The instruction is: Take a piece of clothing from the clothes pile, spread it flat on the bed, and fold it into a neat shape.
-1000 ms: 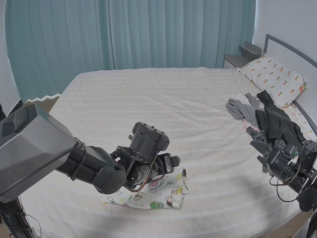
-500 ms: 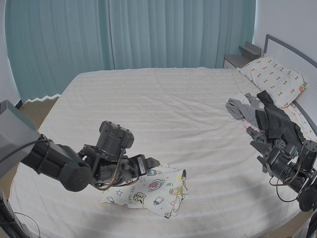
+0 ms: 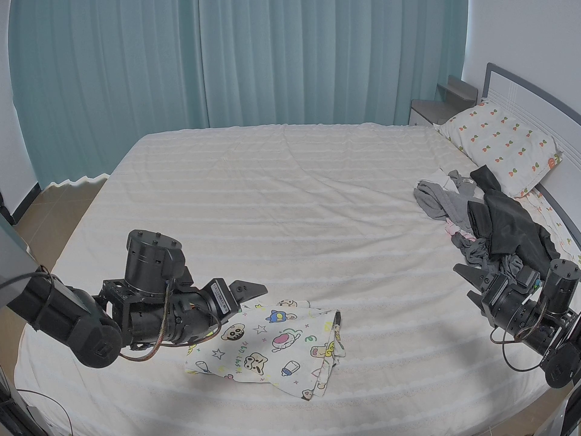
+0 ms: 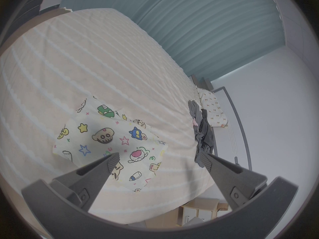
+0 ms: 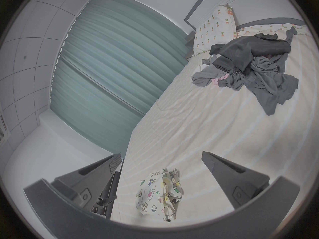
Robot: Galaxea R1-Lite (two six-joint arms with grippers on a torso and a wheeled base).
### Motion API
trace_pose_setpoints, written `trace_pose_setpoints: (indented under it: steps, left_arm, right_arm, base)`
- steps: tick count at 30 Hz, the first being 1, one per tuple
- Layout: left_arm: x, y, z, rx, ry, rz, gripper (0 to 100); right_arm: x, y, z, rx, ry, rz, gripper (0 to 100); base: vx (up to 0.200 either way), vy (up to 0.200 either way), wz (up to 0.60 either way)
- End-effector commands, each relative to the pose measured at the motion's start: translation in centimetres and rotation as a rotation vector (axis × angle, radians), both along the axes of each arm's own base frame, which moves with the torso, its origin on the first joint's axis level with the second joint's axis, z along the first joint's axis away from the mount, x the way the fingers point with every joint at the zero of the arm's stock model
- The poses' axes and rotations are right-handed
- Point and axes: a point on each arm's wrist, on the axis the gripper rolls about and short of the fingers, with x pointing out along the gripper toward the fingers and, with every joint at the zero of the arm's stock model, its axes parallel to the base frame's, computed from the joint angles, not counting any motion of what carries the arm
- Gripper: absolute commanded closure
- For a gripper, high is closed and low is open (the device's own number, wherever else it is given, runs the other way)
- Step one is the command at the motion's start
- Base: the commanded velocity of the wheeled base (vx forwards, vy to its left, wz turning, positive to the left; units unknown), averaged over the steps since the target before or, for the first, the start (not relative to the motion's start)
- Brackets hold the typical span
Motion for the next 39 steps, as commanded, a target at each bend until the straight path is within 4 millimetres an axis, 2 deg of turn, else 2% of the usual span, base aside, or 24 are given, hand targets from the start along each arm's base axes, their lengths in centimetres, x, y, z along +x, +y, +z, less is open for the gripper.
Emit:
trace_pose_setpoints:
  steps: [1,5,9,12,18,25,36,39]
  left_arm:
    - [0.5,1.5,-0.1,-0.025,0.023,0.033,0]
    - [0.8,2.2,0.0,-0.043,0.027,0.042,0]
    - [0.3,2.4,-0.3,-0.058,0.058,0.056,0]
    - [-0.1,2.4,-0.9,-0.068,0.078,0.05,0]
    - [-0.7,2.6,-1.7,-0.084,0.069,0.033,0]
    - [-0.7,2.5,-2.7,-0.101,0.08,0.002,0]
    - [-1.0,1.9,-2.9,-0.097,0.087,-0.02,0]
    - [-0.9,1.8,-2.9,-0.096,0.085,-0.019,0]
  right_arm:
    - [-0.1,0.2,-0.9,-0.006,0.045,0.011,0]
    - [-0.2,0.6,-0.9,-0.002,0.046,0.032,0]
    - [-0.2,2.0,-1.5,-0.013,0.072,0.099,0]
    - [1.2,3.1,-2.1,-0.016,0.071,0.129,0]
    - [3.5,5.3,-5.9,-0.085,0.154,0.197,0]
    - [5.4,6.4,-9.4,-0.107,0.218,0.216,0]
    - [7.1,7.4,-10.3,-0.1,0.187,0.241,0]
    - [8.3,7.9,-10.3,-0.088,0.159,0.257,0]
  base:
    - [0.0,0.2,0.0]
    - [0.0,0.2,0.0]
    - [0.0,0.2,0.0]
    - [0.0,0.2,0.0]
    - [0.0,0.0,0.0]
    - [-0.029,0.0,0.0]
    - [-0.2,0.0,0.0]
    - [0.0,0.0,0.0]
